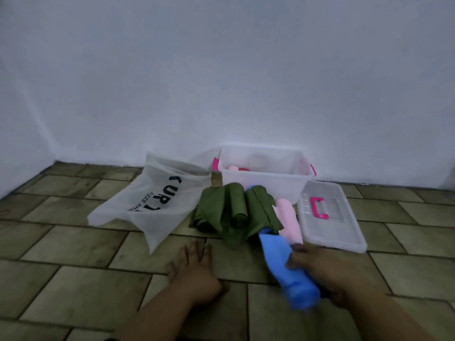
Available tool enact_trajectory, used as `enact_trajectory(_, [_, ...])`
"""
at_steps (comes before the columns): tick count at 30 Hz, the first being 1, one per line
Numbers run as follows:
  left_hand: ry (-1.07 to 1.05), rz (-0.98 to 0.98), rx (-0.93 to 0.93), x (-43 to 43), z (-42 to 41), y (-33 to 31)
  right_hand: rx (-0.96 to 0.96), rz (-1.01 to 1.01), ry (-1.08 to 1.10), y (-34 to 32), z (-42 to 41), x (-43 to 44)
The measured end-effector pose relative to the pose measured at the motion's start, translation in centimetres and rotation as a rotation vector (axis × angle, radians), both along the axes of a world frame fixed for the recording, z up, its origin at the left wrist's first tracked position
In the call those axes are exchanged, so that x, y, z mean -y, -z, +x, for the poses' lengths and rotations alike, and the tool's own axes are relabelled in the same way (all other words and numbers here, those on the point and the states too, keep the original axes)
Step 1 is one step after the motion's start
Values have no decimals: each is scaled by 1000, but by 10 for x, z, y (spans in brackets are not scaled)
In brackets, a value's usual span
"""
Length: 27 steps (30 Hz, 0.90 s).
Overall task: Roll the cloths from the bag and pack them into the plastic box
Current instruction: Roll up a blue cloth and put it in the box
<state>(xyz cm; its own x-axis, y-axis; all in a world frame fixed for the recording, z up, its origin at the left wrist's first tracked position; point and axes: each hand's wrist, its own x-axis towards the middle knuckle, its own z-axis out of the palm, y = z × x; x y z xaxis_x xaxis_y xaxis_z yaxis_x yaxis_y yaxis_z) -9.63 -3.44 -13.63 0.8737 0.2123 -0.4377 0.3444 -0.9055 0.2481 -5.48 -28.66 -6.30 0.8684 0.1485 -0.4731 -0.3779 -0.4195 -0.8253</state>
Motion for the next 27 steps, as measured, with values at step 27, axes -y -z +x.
enact_trajectory(27, [-406,-821,242,3,-10,-37,972,-595,-537,64,-65,-42])
